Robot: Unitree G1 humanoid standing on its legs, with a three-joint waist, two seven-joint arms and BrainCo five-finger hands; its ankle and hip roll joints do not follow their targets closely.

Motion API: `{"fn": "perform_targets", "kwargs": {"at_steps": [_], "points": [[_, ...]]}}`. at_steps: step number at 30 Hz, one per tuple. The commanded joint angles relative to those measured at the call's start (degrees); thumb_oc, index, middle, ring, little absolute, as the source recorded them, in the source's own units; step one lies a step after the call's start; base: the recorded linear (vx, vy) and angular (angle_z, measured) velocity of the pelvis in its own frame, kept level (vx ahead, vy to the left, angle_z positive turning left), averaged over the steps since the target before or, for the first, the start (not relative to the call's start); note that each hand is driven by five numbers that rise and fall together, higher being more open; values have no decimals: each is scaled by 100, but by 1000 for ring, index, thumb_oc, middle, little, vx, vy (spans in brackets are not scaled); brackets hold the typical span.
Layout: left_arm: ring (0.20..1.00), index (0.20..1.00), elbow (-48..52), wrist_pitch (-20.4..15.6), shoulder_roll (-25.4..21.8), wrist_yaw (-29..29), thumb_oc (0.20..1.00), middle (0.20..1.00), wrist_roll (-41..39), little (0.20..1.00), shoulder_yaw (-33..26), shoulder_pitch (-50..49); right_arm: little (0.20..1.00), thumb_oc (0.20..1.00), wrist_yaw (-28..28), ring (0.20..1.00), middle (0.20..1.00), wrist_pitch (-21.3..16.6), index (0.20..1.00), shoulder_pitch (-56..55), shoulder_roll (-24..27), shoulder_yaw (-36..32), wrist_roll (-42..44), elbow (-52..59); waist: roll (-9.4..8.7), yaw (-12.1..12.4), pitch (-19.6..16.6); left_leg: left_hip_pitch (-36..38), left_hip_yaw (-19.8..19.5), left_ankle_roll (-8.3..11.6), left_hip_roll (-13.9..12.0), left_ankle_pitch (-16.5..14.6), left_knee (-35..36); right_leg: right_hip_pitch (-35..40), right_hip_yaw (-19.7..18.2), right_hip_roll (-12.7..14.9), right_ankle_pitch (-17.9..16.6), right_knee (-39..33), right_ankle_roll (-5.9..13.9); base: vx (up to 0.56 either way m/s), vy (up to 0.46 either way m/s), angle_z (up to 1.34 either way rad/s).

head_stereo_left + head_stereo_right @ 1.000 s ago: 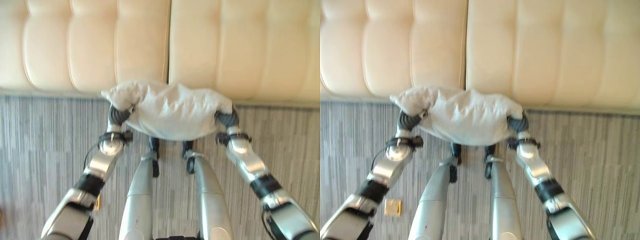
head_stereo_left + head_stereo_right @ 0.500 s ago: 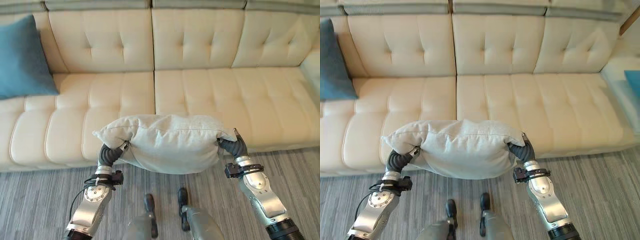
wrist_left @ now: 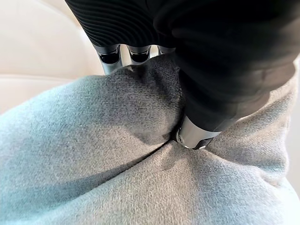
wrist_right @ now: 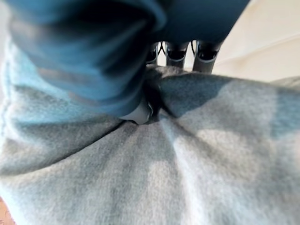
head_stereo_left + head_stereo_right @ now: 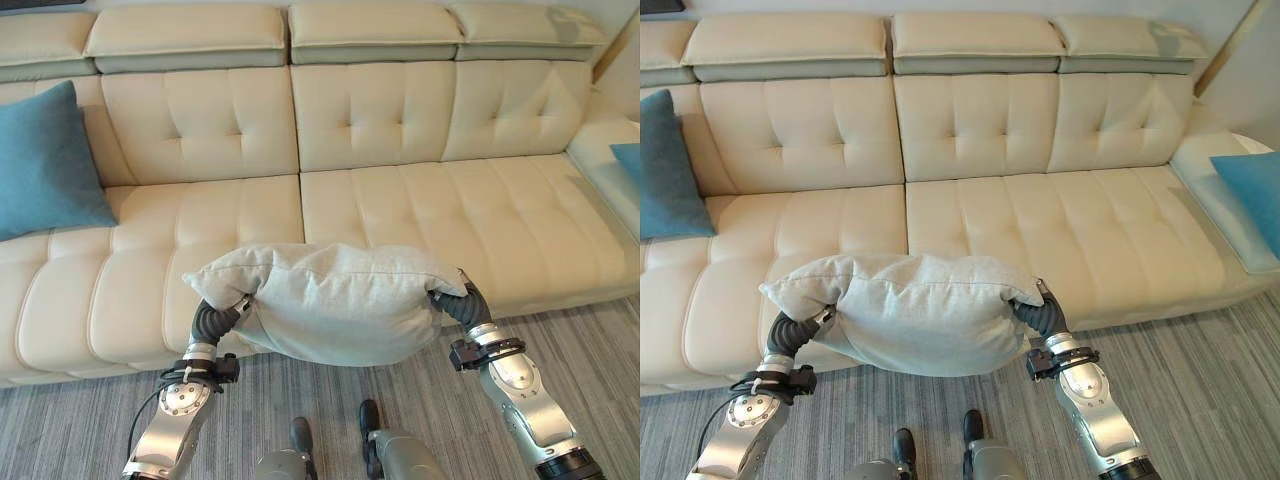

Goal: Pick up all the scattered cushions and arrange them neatly on the sofa.

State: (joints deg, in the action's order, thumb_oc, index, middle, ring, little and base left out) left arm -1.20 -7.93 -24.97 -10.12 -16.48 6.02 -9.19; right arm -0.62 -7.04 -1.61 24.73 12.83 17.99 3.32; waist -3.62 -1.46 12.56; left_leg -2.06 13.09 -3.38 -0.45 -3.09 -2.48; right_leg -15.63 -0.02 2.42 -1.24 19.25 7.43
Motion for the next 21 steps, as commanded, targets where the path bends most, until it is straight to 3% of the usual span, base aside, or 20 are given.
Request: {"fn": "perform_targets", "kwargs": {"at_steps": [1, 5, 7, 9, 10, 12, 13, 15, 17, 18, 19, 20, 21], "points": [[200, 200, 597, -438, -155, 243, 200, 200, 186, 200, -102, 132, 200, 200, 233, 200, 200, -539, 200, 405, -127, -38, 442, 716, -94, -38, -109, 384, -447, -50, 320, -1004, -528, -234, 273, 138, 15, -524, 246, 345, 34, 1], [200, 200, 529, -439, -12, 352, 200, 200, 235, 200, -72, 182, 200, 200, 315, 200, 200, -503, 200, 238, -63, -154, 517, 705, 9, -218, -132, 937, -700, 91, 436, -1184, -433, -438, 625, 20, -246, -1541, 302, 388, -7, 17], [200, 200, 487, -447, 24, 358, 200, 200, 273, 200, -56, 208, 200, 200, 324, 200, 200, -515, 200, 163, -66, -200, 511, 688, 36, -279, -150, 1096, -777, 143, 431, -1201, -399, -492, 647, -17, -286, -1561, 302, 318, -67, 72], [200, 200, 505, -488, 123, 488, 200, 200, 222, 200, 50, 222, 200, 200, 410, 200, 200, -513, 200, -85, -39, -366, 539, 715, 78, -387, -329, 1300, -1008, 371, 392, -1058, -480, -278, 491, -30, -478, -1636, 150, 378, -131, 78], [200, 200, 509, -487, 125, 488, 200, 200, 223, 200, 54, 217, 200, 200, 412, 200, 200, -512, 200, -93, -35, -369, 540, 719, 86, -397, -336, 1295, -1021, 376, 385, -1060, -485, -274, 505, -30, -475, -1638, 147, 251, -130, 84], [200, 200, 459, -505, 175, 527, 200, 200, 125, 200, 163, 347, 200, 200, 391, 200, 200, -531, 200, -185, 52, -507, 526, 640, 182, -483, -370, 1030, -1028, 793, 122, -523, -1316, -65, 533, -56, -455, -1556, 24, 281, -200, 74], [200, 200, 470, -492, 198, 589, 200, 200, 34, 200, 214, 349, 200, 200, 337, 200, 200, -530, 200, -164, 145, -554, 512, 591, 108, -507, -354, 505, -865, 866, -37, -95, -2274, 146, 592, 18, -343, -1589, -146, 298, -254, 33], [200, 200, 435, -467, 191, 605, 200, 200, -18, 200, 186, 384, 200, 200, 286, 200, 200, -495, 200, -195, 232, -633, 566, 504, 90, -515, -386, 148, -665, 838, -280, 136, -2822, 299, 622, -58, -129, -1580, -335, 212, -175, 26], [200, 200, 420, -445, 195, 619, 200, 200, -32, 200, 180, 393, 200, 200, 277, 200, 200, -461, 200, -233, 235, -665, 572, 498, 58, -475, -379, -89, -602, 741, -291, -11, -2979, 351, 584, -58, -34, -1546, -383, 119, -61, -31], [200, 200, 394, -418, 212, 648, 200, 200, -44, 200, 197, 430, 200, 200, 265, 200, 200, -443, 200, -265, 231, -686, 598, 472, 65, -428, -338, -281, -600, 639, -214, -254, -2844, 443, 527, -101, 56, -1528, -398, 162, -12, -33], [200, 200, 357, -412, 266, 679, 200, 200, 2, 200, 210, 425, 200, 200, 285, 200, 200, -450, 200, -312, 197, -759, 597, 453, 12, -400, -331, -456, -570, 508, -85, -642, -2331, 574, 487, -38, 114, -1573, -310, 156, -15, -8], [200, 200, 357, -412, 263, 678, 200, 200, 3, 200, 210, 427, 200, 200, 286, 200, 200, -449, 200, -312, 194, -761, 597, 454, -8, -404, -339, -463, -566, 500, -61, -610, -2306, 562, 484, -15, 100, -1582, -306, 180, 10, -1], [200, 200, 328, -397, 256, 712, 200, 200, 102, 200, 216, 433, 200, 200, 260, 200, 200, -461, 200, -316, 161, -810, 534, 459, -38, -336, -265, -751, -563, 464, 61, -737, -1766, 708, 452, 25, 127, -1612, -262, 93, 20, 7]]}}
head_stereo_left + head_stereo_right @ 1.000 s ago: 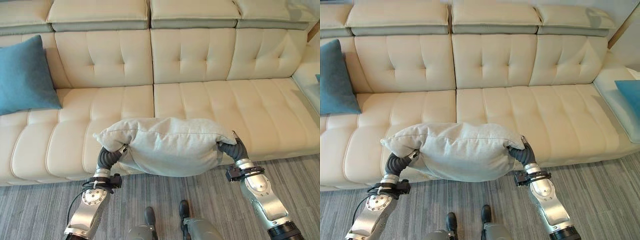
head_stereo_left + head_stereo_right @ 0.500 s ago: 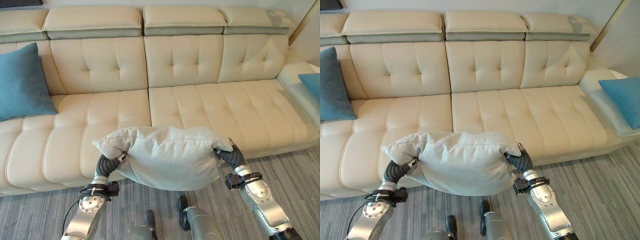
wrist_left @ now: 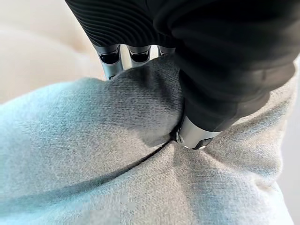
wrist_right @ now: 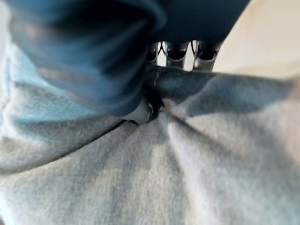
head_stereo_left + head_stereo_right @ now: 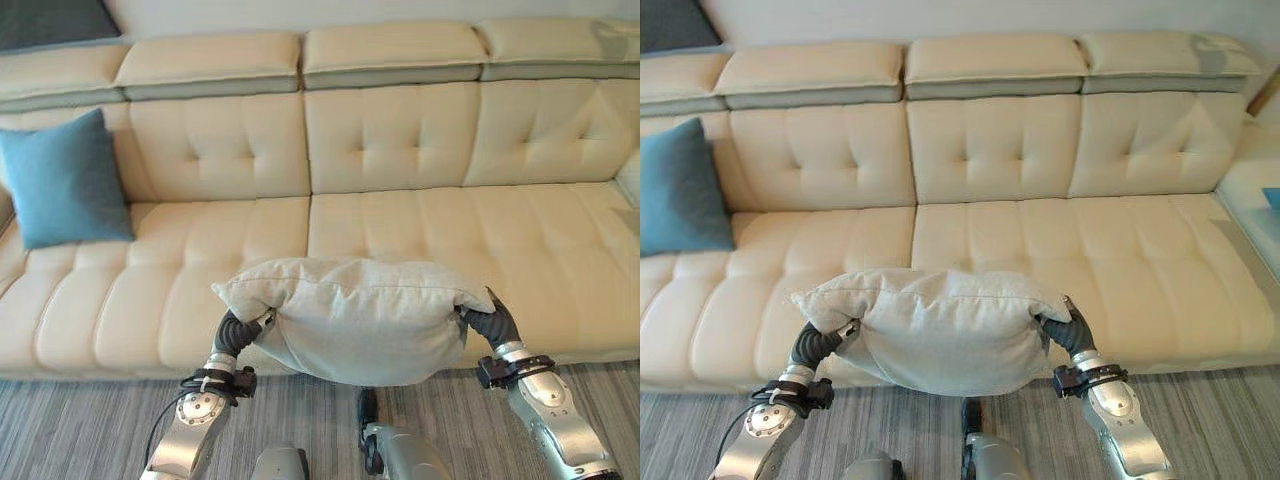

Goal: Pick up all the scattered cushions and arrange them neatly on the sofa.

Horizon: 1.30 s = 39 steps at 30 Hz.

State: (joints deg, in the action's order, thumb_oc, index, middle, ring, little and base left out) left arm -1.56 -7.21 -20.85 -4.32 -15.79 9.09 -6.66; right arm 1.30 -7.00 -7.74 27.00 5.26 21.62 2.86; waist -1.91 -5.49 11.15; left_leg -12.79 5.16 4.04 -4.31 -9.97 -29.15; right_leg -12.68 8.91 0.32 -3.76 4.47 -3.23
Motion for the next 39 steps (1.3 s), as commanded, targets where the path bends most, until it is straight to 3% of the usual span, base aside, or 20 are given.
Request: {"fn": "perform_targets", "kwargs": {"at_steps": [1, 3, 5, 8, 15, 18, 21, 23, 25, 30, 35, 36, 39], "points": [[200, 200, 352, -465, -165, 141, 200, 200, 66, 200, -95, 199, 200, 200, 43, 200, 200, -465, 200, 328, -81, -65, 138, 483, -225, 99, -106, 176, 191, -258, 490, 121, 1172, 468, -473, 230, 372, -164, 814, 143, 31, 15], [200, 200, 344, -457, -178, 152, 200, 200, 140, 200, -72, 268, 200, 200, -3, 200, 200, -501, 200, 339, -89, -143, 81, 473, -219, 92, -78, 93, 366, -178, 401, 423, 1503, 621, -436, 209, 446, -188, 807, 97, 31, 7], [200, 200, 347, -444, -163, 149, 200, 200, 106, 200, -73, 274, 200, 200, -41, 200, 200, -466, 200, 333, -134, -164, 44, 483, -237, 117, -57, -93, 599, -164, 297, 549, 1344, 711, -444, 225, 507, -139, 766, 104, 103, 5], [200, 200, 351, -431, -135, 242, 200, 200, 137, 200, -46, 216, 200, 200, 41, 200, 200, -434, 200, 293, -237, -144, -109, 516, -106, 104, -175, 514, 641, -236, 354, 617, 2165, 791, -444, 174, 588, -8, 842, 171, 185, -9], [200, 200, 449, -443, -364, 157, 200, 200, 220, 200, -187, 175, 200, 200, 81, 200, 200, -447, 200, 522, -520, 112, -170, 571, -192, 281, -184, 918, 769, -450, 436, 469, 2299, 623, -466, 346, 760, 846, 981, 94, 113, -19], [200, 200, 434, -489, -424, -37, 200, 200, 254, 200, -339, 132, 200, 200, 15, 200, 200, -486, 200, 873, -614, 333, -268, 536, -177, 401, -78, 1053, 801, -579, 473, 361, 2290, 280, -461, 438, 566, 1486, 1130, 77, 71, -10], [200, 200, 343, -540, -449, -191, 200, 200, 280, 200, -401, 216, 200, 200, -64, 200, 200, -543, 200, 1254, -634, 467, -320, 493, -139, 458, -58, 1186, 720, -601, 543, 335, 2402, -63, -381, 458, 449, 1326, 1137, 107, 6, -18], [200, 200, 219, -593, -514, -380, 200, 200, 340, 200, -397, 498, 200, 200, -219, 200, 200, -602, 200, 1615, -575, 550, -385, 428, -131, 410, -19, 1358, 549, -567, 668, 246, 2484, -301, -364, 458, 275, 611, 1148, 219, -26, 13], [200, 200, 188, -630, -553, -411, 200, 200, 398, 200, -361, 682, 200, 200, -260, 200, 200, -592, 200, 1786, -560, 548, -373, 460, -174, 395, -60, 1381, 432, -558, 783, 156, 2418, -54, -491, 483, 155, 173, 1153, 163, -23, 35], [200, 200, -94, -733, -553, -680, 200, 200, 393, 200, -294, 1127, 200, 200, -503, 200, 200, -691, 200, 2444, -577, 764, -449, 270, -111, 432, -133, 1215, 412, -516, 801, 110, 2336, 3, -412, 520, -36, -35, 1121, 102, -56, 35], [200, 200, -781, -865, -624, -1276, 200, 200, 275, 200, -15, 2393, 200, 200, -984, 200, 200, -711, 200, 3851, -661, 1178, -552, -481, -43, 519, -59, 728, 360, -445, 781, 144, 2232, -221, -314, 569, -90, -158, 1074, -12, -65, 15], [200, 200, -1271, -928, -713, -1600, 200, 200, 168, 200, 174, 3182, 200, 200, -1269, 200, 200, -700, 200, 4597, -627, 1297, -538, -1046, -20, 552, 26, 447, 343, -410, 770, 186, 2155, -429, -321, 595, -123, -147, 1069, -36, -47, -2], [200, 200, -1640, -987, -742, -1801, 200, 200, 54, 200, 344, 3857, 200, 200, -1498, 200, 200, -680, 200, 5195, -574, 1344, -527, -1586, -4, 579, 87, 216, 311, -383, 764, 217, 2090, -611, -330, 600, -136, -134, 1063, -22, -48, 1]]}}
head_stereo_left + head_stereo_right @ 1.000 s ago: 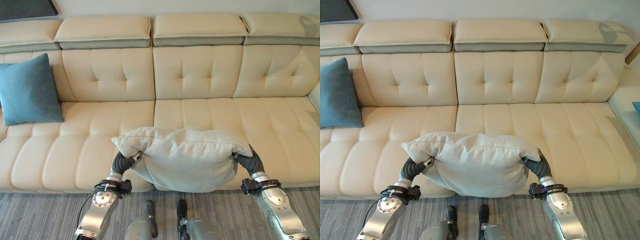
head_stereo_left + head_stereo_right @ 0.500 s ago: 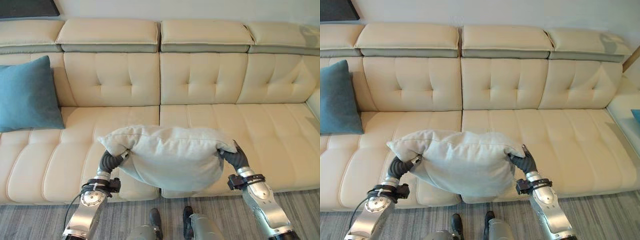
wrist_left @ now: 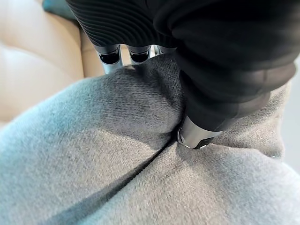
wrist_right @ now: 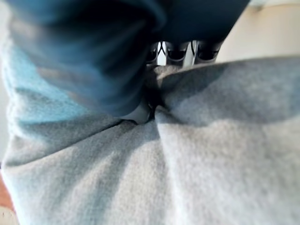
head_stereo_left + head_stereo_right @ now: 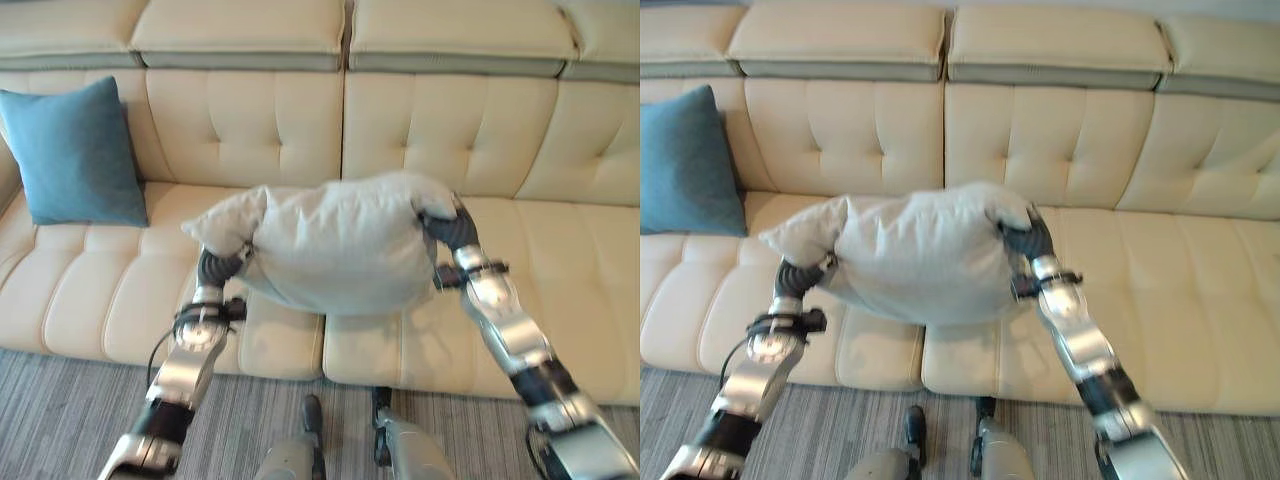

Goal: Pick up all the scattered cushions and arrange them neatly on the sofa.

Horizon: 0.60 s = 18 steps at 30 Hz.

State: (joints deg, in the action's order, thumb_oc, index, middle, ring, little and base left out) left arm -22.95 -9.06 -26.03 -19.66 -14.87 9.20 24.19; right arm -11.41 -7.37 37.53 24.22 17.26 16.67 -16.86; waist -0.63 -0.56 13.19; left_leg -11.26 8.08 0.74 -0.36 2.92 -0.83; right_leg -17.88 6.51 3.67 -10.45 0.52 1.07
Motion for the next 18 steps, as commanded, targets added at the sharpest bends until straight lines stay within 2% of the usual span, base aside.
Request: {"fn": "perform_targets", "kwargs": {"at_steps": [1, 4, 6, 8, 9, 10, 11, 12, 18], "points": [[200, 200, -12, -810, -264, -421, 200, 200, -192, 200, 595, 1434, 200, 200, -477, 200, 200, -645, 200, 1235, -228, 232, -2, -191, -112, 102, -32, -116, -17, -22, 369, -1024, -784, -206, -122, 257, 515, 249, 640, -18, -39, 6], [200, 200, -587, -792, -283, -405, 200, 200, -471, 200, 842, 2047, 200, 200, -624, 200, 200, -601, 200, 1703, -207, 280, 134, -814, -72, 108, 102, -317, -74, -4, 384, -980, -850, -351, -171, 246, 476, 261, 647, -21, -41, 12], [200, 200, -1330, -715, -484, -357, 200, 200, -563, 200, 1145, 2809, 200, 200, -727, 200, 200, -519, 200, 2248, -68, 473, 131, -1496, 13, 135, 224, -485, -122, 21, 382, -948, -886, -487, -195, 224, 458, 266, 664, 0, -16, 9], [200, 200, -1715, -685, -562, -342, 200, 200, -542, 200, 1307, 3175, 200, 200, -734, 200, 200, -506, 200, 2474, -33, 589, 130, -1815, 24, 128, 268, -583, -134, 28, 392, -883, -869, -596, -210, 240, 419, 259, 674, 2, -10, 3], [573, 573, -1938, -657, -612, -317, 573, 573, -519, 573, 1400, 3417, 200, 200, -747, 200, 200, -498, 200, 2627, 27, 673, 121, -1952, 51, 129, 316, -616, -151, 37, 379, -898, -886, -621, -207, 224, 434, 275, 676, 0, 0, 0], [1000, 1000, -2410, -583, -670, -444, 1000, 1000, -384, 1000, 1512, 3892, 420, 420, -868, 420, 420, -507, 420, 2962, 108, 781, 86, -2309, 89, 126, 392, -749, -193, 51, 381, -855, -895, -754, -210, 220, 420, 309, 683, 0, 0, 0], [1000, 1000, -2422, -587, -668, -442, 1000, 1000, -387, 1000, 1517, 3909, 526, 526, -866, 526, 526, -511, 526, 2974, 112, 780, 89, -2317, 90, 127, 398, -753, -195, 51, 381, -855, -897, -758, -208, 221, 421, 311, 683, -29, -21, 5], [1000, 1000, -2713, -551, -746, -589, 1000, 1000, -271, 1000, 1523, 4212, 1000, 1000, -1023, 1000, 1000, -500, 1000, 3189, 176, 822, -44, -2418, 99, 114, 499, -870, -216, 50, 384, -824, -913, -867, -211, 215, 420, 348, 689, -18, -4, 8], [1000, 1000, -3182, -457, -1238, -558, 1000, 1000, -112, 1000, 1721, 4831, 1000, 1000, -1252, 1000, 1000, -488, 1000, 3669, 642, 984, -246, -2658, 47, 84, 520, -1052, -257, 48, 392, -766, -898, -1038, -204, 198, 384, 355, 717, -5, -15, 7]]}}
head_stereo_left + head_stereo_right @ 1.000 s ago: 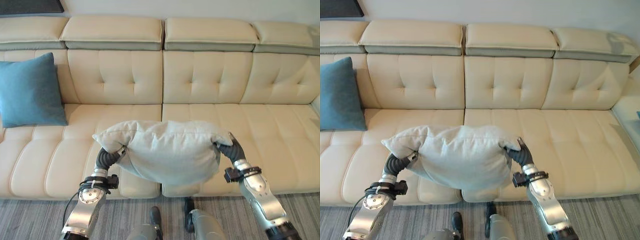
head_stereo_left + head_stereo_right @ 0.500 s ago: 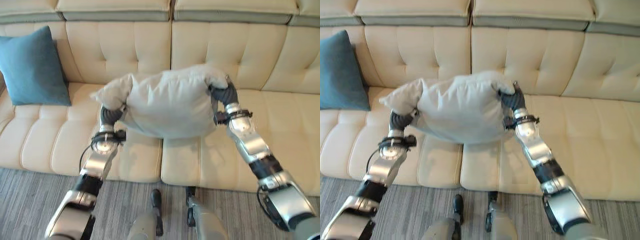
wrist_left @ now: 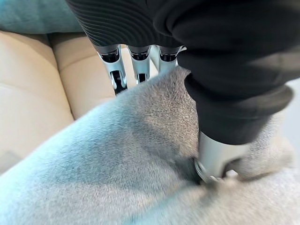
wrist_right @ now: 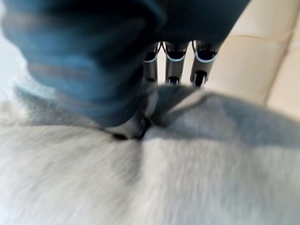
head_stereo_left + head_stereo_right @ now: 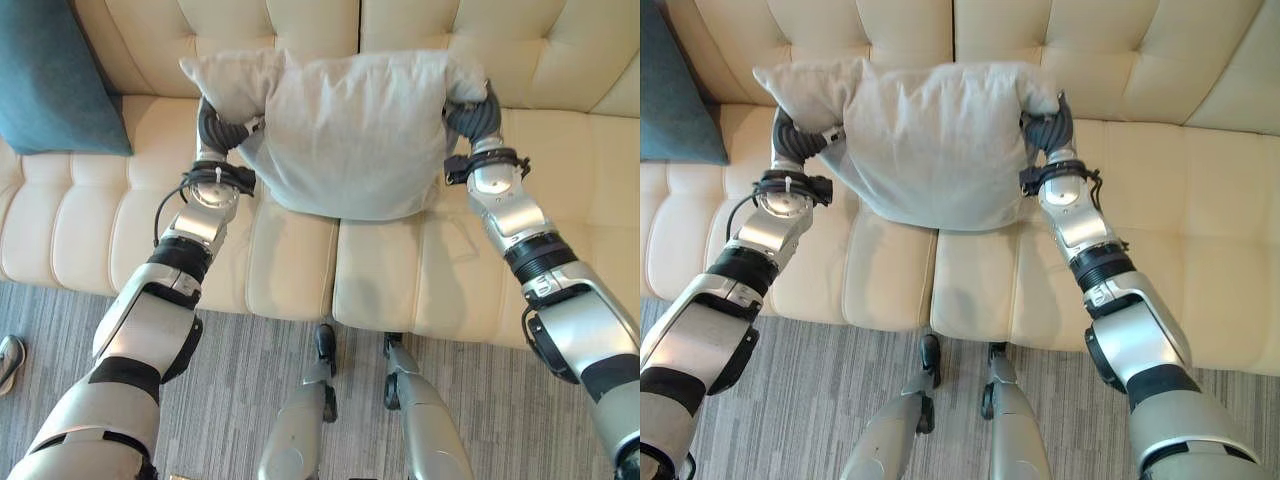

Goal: Pick up all the scattered cushions and arrange them neatly on the sofa.

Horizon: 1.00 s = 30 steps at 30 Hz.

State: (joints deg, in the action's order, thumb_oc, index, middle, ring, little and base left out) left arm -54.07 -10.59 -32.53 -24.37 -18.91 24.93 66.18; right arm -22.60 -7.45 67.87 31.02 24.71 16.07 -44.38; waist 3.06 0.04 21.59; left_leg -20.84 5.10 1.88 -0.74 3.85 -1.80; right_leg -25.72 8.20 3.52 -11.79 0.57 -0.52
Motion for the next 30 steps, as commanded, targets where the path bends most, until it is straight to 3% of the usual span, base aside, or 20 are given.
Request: {"fn": "perform_targets", "kwargs": {"at_steps": [1, 8, 11, 14, 17, 18, 19, 20, 22, 25, 26, 30], "points": [[1000, 1000, -149, -311, -666, -77, 1000, 1000, 283, 1000, 184, 733, 1000, 1000, -141, 1000, 1000, -476, 1000, 766, 46, 268, -144, -17, -344, 25, -323, -106, 42, -64, 427, -857, -799, -251, -363, 221, 504, 332, 886, 13, -13, 4], [1000, 1000, 383, -455, -1356, 36, 1000, 1000, 141, 1000, 2, 354, 1000, 1000, -103, 1000, 1000, -384, 1000, 716, 758, 138, 170, -101, -443, 93, -422, 61, 63, -48, 405, -877, -694, -60, -366, 224, 452, 190, 919, 10, -2, 0], [1000, 1000, 1075, -550, -1618, 67, 1000, 1000, 191, 1000, -415, -374, 1000, 1000, -50, 1000, 1000, -359, 1000, 227, 1092, -132, 106, 306, -466, 96, -452, 171, 72, -48, 404, -905, -677, 53, -353, 242, 451, 145, 916, 0, 0, 0], [1000, 1000, 2071, -558, -1635, 66, 1000, 1000, 369, 1000, -1260, -1752, 1000, 1000, 47, 1000, 1000, -393, 1000, -926, 1294, -843, -7, 1300, -521, 77, -502, 296, 105, -51, 408, -917, -661, 202, -340, 257, 436, 71, 912, 22, 7, -2], [1000, 1000, 3091, -558, -1283, 333, 1000, 1000, 459, 1000, -2175, -3460, 1000, 1000, 409, 1000, 1000, -478, 1000, -2762, 1082, -1777, -250, 2576, -568, 40, -621, 554, 136, -72, 368, -1012, -586, 463, -332, 226, 474, -24, 916, 62, 5, 0], [1000, 1000, 3132, -545, -1283, 337, 1000, 1000, 465, 1000, -2193, -3516, 1000, 1000, 411, 1000, 1000, -459, 1000, -2820, 1069, -1795, -262, 2626, -587, 32, -647, 546, 141, -75, 385, -976, -570, 455, -336, 242, 450, -38, 914, 141, 28, -4], [1000, 1000, 3390, -401, -811, 998, 1000, 1000, 402, 1000, -2608, -4927, 1000, 1000, 1123, 1000, 1000, -443, 1000, -4490, 647, -2383, -268, 3419, -631, -60, -839, 917, 191, -100, 353, -1023, -418, 800, -328, 191, 488, -141, 935, 83, 24, -9], [1000, 1000, 3424, -388, -813, 1001, 1000, 1000, 405, 1000, -2618, -4972, 1000, 1000, 1128, 1000, 1000, -425, 1000, -4539, 634, -2395, -274, 3462, -654, -67, -871, 910, 194, -103, 373, -977, -386, 786, -332, 209, 462, -159, 935, 145, 58, -12], [1000, 1000, 3623, -207, -466, 1516, 1000, 1000, 527, 1000, -2961, -6137, 1000, 1000, 1734, 1000, 1000, -336, 1000, -5920, 362, -2788, -335, 3764, -655, -162, -1065, 1321, 238, -119, 364, -999, -189, 1129, -335, 131, 491, -245, 957, 88, 50, -18], [1000, 1000, 3599, -97, -193, 1800, 1000, 1000, 603, 1000, -3110, -6830, 1000, 1000, 2003, 1000, 1000, -276, 1000, -6723, 102, -3011, -312, 3595, -665, -239, -1181, 1543, 260, -121, 360, -986, -93, 1305, -350, 109, 495, -273, 968, 18, 44, -14], [1000, 1000, 3509, 39, 240, 1980, 1000, 1000, 516, 1000, -3297, -7373, 1000, 1000, 2159, 1000, 1000, -132, 1000, -7256, -137, -3117, -472, 3331, -674, -294, -1273, 1747, 295, -146, 368, -995, -15, 1451, -381, 72, 507, -296, 981, -8, 39, -12], [1000, 1000, 2947, 276, 786, 2232, 1000, 1000, 637, 1000, -3307, -8046, 1000, 1000, 2301, 1000, 1000, 67, 1000, -7900, -601, -3142, -736, 2497, -721, -399, -1366, 1979, 339, -218, 408, -981, 99, 1502, -550, 35, 423, -266, 1018, -107, 45, -19]]}}
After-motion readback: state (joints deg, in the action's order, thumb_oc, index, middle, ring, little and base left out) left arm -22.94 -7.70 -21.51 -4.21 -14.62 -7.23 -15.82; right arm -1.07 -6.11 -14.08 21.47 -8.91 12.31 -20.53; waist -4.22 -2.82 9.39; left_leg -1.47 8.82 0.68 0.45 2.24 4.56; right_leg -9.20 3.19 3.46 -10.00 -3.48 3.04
